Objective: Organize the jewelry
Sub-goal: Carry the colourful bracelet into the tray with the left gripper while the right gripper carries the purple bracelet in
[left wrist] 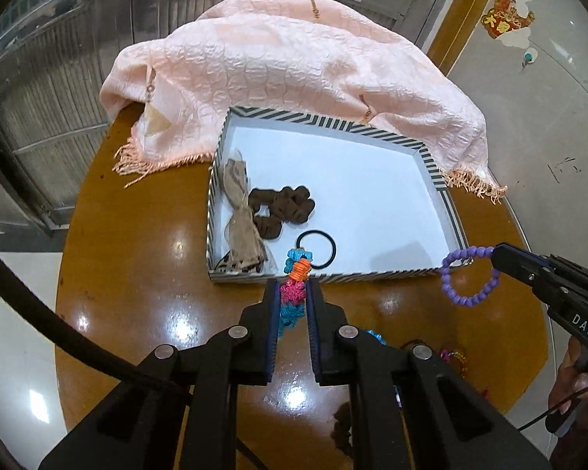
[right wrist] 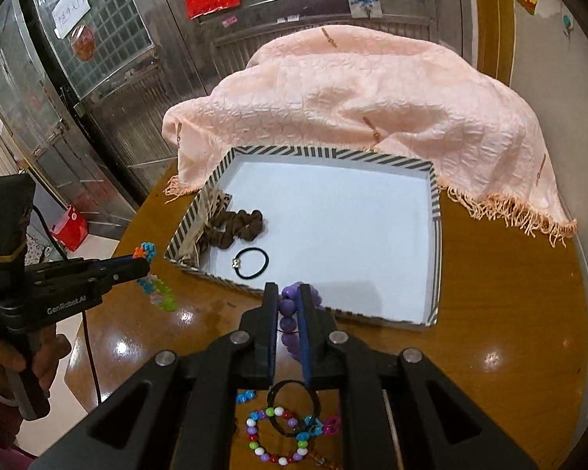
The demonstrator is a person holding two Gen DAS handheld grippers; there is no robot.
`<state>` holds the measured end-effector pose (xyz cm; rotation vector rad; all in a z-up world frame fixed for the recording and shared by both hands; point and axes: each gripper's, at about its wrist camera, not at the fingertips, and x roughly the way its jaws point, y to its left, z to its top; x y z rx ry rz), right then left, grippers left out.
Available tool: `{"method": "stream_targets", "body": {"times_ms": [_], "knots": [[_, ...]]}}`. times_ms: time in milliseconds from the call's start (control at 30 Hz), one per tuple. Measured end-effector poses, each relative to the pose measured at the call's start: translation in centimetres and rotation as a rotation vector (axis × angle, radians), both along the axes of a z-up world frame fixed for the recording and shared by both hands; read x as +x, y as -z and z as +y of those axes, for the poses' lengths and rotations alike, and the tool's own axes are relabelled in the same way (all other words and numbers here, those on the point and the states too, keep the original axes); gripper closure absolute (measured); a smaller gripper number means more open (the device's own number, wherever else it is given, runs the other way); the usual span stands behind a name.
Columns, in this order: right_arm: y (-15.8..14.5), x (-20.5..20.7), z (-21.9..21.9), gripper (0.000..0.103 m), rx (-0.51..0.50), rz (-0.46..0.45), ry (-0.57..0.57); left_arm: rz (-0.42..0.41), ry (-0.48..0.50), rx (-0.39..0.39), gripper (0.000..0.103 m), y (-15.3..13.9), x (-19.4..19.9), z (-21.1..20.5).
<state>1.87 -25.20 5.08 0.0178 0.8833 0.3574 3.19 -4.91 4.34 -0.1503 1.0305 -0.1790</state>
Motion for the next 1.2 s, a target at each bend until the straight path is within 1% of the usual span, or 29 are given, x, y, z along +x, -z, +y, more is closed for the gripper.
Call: {"method": "stream_targets", "body": {"times_ms": [267, 400, 500, 733, 967, 1100, 1200], "knots": [[-0.2, 1.5, -0.4, 0.094, -0.006, -0.005, 0.012, -0.028, 0.023, 0.018, 0.103, -1.0, 2.0, -1.6], [-0.1, 2.5, -0.5, 0.094, -0.016, -0.005, 0.016, -0.036, 0.025, 0.008, 0.103, -1.3, 3.4, -2.1], [0.1, 3.4, -0.5, 0.094, -0.022, 0.002, 0.016, -0.023, 0.027, -0.004, 0.103, -1.1, 4.6, -2.3], [1.1, 5.5, 0.0, 0.094, -0.02, 0.023, 0.01, 0.005, 0.037, -0.066, 0.103, -0.8, 7.2, -2.4], [2.4, 7.8, 0.6, 0.094, 0.049, 0.072, -0.008, 0.036, 0.036, -0.083, 0.103, 0.0, 9.5, -3.4], [3.2, 8.6, 1.7, 0.094, 0.066, 0.093, -0.036, 0.06, 0.044, -0.122, 0.103, 1.1, 11.0, -4.3], [4.6, 9.4, 1.6, 0.094, 0.075, 0.128, -0.038, 0.076, 0.052, -0.145, 0.103, 2.0, 12.1, -4.8]]}}
